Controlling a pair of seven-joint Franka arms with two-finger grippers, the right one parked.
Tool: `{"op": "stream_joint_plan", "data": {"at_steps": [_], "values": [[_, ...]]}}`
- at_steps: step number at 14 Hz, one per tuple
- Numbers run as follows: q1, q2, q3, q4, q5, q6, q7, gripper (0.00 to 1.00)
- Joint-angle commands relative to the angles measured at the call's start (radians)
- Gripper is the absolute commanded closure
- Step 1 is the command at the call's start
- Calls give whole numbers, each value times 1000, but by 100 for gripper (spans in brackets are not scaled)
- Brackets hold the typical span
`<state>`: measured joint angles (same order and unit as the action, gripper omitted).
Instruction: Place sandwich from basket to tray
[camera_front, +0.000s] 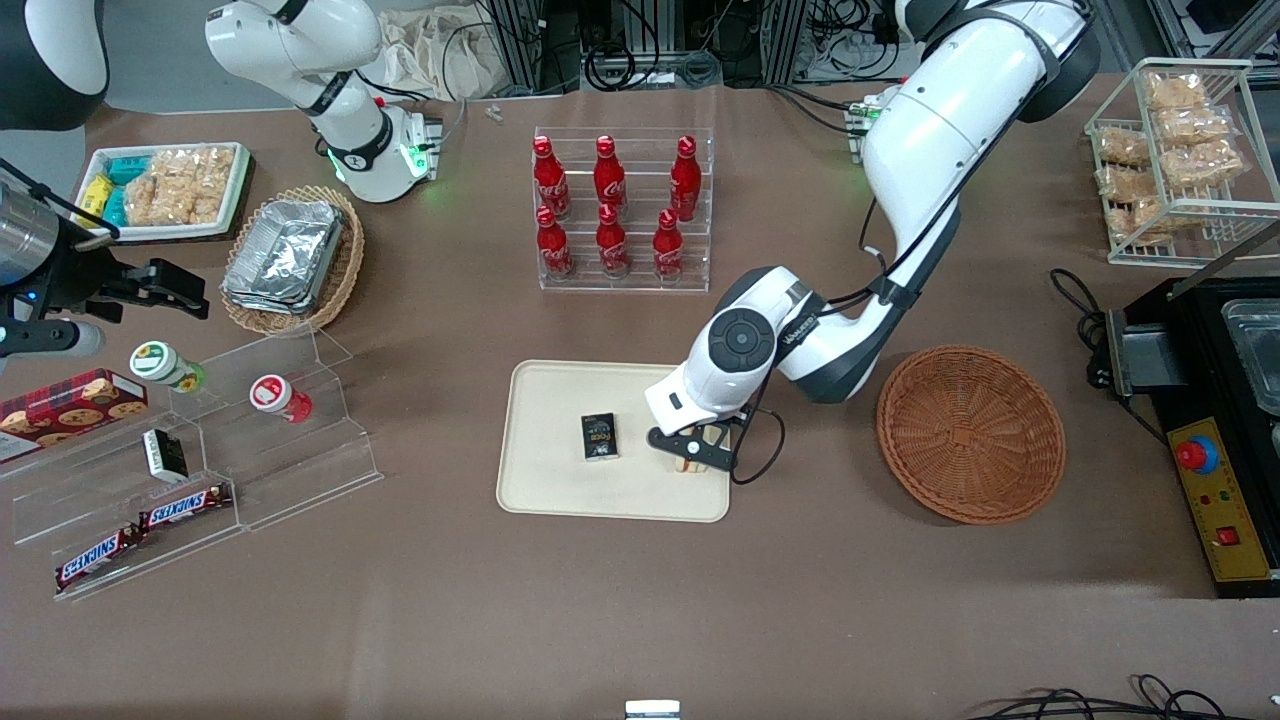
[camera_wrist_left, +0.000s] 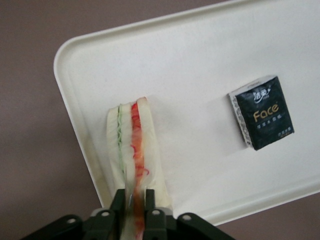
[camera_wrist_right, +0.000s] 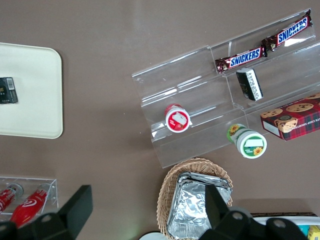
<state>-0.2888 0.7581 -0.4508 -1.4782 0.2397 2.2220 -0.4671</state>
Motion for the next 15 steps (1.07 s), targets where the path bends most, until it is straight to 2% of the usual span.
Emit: {"op": "stream_joint_plan", "data": {"at_steps": [1,7,11,15], "values": [[3,-60,0,9,4,-72,-62,0],[77,-294,-3,7,-11,-362,0,0],[239,-451,-2,9,-177,-519,221,0],[370,-574,4,10,-166,-613,335,0]]}}
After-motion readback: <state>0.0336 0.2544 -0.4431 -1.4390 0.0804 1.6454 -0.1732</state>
